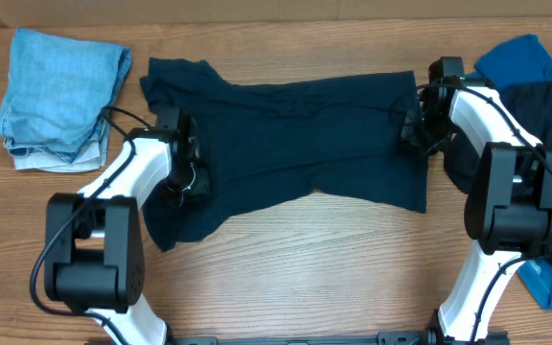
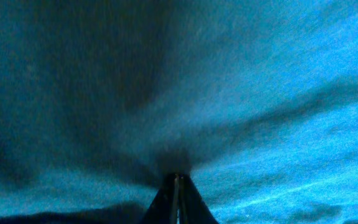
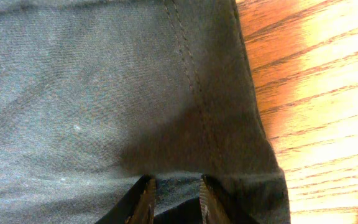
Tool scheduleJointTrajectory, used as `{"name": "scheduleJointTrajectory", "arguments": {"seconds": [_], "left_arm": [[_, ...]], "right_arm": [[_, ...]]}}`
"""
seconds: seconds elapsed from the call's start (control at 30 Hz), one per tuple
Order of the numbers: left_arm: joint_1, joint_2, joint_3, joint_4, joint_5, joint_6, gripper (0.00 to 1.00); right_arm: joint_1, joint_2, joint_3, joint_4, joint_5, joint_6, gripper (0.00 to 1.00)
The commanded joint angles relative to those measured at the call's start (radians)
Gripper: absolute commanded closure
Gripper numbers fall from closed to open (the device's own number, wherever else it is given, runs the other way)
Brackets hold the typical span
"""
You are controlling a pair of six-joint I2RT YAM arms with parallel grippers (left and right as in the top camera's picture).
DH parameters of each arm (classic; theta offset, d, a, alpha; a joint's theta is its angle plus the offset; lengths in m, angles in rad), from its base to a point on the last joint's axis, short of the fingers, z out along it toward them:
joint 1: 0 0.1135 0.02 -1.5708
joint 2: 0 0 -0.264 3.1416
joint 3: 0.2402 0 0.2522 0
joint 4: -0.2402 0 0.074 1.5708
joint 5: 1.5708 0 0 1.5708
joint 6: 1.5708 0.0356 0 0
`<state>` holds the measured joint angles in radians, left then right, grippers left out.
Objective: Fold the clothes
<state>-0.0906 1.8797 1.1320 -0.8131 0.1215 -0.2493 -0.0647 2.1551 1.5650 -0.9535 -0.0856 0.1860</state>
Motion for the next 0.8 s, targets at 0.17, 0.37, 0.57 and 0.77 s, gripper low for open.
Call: {"name": "scheduleJointTrajectory", "arguments": {"seconds": [0.17,0.37,0.57,0.77], "left_arm": [[-0.005,0.022,-0.008,-0.195,-0.1,0.014,0.96],[-0.002,0.022,-0.008,-0.32,-0.109,-0.096,0.96],[-0.002,0.022,-0.008,-0.387,-0.111,-0.099,0.96],[-0.002,0.022,-0.008,-0.352,-0.11,-0.108,0.96]], "right_arm": [[-0.003,-0.01,-0.01,0.004,0.033,-0.003,0.72],[-0.003,-0.01,-0.01,0.003,0.033,-0.003,0.72],[-0.004,-0.017,0.096,-0.034,0.048,-0.037,0.73],[-0.004,-0.046,0.324,-0.309,0.047,-0.017,0.67]]}}
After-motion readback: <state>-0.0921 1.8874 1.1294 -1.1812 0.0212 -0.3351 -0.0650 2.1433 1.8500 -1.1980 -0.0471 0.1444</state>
